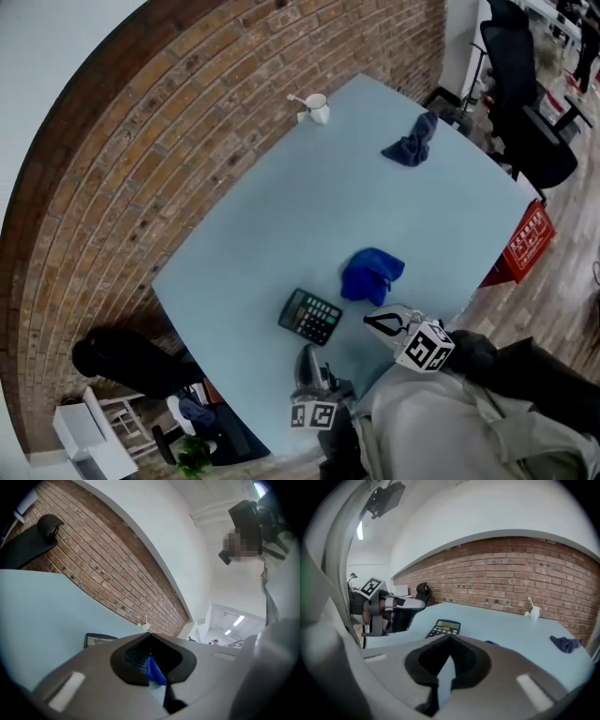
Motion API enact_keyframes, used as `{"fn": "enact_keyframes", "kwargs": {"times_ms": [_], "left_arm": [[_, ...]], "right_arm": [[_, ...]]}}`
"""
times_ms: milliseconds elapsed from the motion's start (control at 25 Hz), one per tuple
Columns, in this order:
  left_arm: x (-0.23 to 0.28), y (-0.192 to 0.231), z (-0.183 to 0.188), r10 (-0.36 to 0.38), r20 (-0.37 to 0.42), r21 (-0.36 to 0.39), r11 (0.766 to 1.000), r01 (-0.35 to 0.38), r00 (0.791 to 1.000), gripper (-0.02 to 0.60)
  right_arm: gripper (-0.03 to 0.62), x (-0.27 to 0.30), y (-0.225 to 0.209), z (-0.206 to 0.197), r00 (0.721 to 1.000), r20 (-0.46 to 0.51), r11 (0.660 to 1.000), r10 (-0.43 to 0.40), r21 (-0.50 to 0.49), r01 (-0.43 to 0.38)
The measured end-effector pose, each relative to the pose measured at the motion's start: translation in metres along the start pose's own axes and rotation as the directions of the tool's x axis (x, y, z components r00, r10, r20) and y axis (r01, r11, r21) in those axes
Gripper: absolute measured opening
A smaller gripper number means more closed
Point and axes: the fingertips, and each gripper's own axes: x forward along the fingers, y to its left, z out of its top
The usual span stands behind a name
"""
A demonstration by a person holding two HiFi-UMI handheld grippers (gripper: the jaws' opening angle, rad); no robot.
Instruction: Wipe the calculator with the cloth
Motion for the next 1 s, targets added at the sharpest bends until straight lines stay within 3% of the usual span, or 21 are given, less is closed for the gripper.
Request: {"fn": "enact_keyframes", "kwargs": {"times_ms": [240, 520, 1000], "left_arm": [[-0.001, -0.032, -0.023, -0.028, -0.042, -0.019, 0.999, 0.027, 0.999, 0.005], [-0.021, -0.032, -0.036, 0.059, -0.039, -0.086, 0.994, -0.062, 0.997, 0.005], [-0.029, -0.050, -0.051, 0.136, 0.001, -0.137, 0.981, -0.134, 0.991, 0.005]], "right_arm": [[0.002, -0.021, 0.007, -0.019, 1.000, -0.018, 0.994, 0.023, 0.104, -0.021], [0.002, -0.033, 0.014, -0.037, 0.996, -0.068, 0.992, 0.059, 0.120, -0.051], [0.002, -0.050, 0.012, -0.053, 0.986, -0.085, 0.983, 0.140, 0.132, -0.128]]}}
